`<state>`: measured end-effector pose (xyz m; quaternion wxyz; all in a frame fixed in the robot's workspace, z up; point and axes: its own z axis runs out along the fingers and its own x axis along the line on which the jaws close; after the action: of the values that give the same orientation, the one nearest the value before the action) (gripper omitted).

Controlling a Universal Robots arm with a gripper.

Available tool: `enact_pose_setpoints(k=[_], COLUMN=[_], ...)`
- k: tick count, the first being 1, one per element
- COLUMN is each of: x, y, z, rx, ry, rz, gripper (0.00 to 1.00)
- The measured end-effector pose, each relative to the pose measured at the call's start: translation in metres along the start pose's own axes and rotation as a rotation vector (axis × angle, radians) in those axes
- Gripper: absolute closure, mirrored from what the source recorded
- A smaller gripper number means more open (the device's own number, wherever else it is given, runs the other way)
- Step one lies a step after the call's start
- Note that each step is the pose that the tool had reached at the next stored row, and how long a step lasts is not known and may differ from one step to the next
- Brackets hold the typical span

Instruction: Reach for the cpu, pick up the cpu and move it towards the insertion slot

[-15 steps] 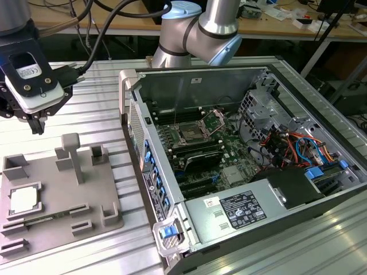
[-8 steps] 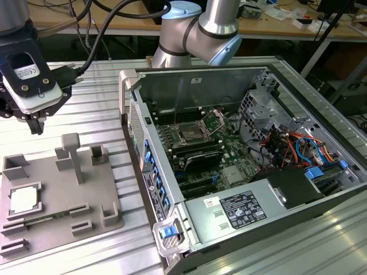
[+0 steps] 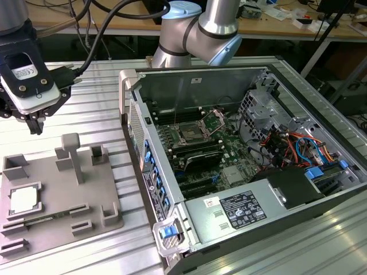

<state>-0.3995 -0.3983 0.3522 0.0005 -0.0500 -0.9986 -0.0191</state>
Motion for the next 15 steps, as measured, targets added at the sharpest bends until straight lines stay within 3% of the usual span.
enact_pose_setpoints(k=[15], x=[0.0003], y=[0.0000], z=[0.0000], rx=[-0.0001], ry=[-0.0011], rz=[0.027], gripper=[0.89])
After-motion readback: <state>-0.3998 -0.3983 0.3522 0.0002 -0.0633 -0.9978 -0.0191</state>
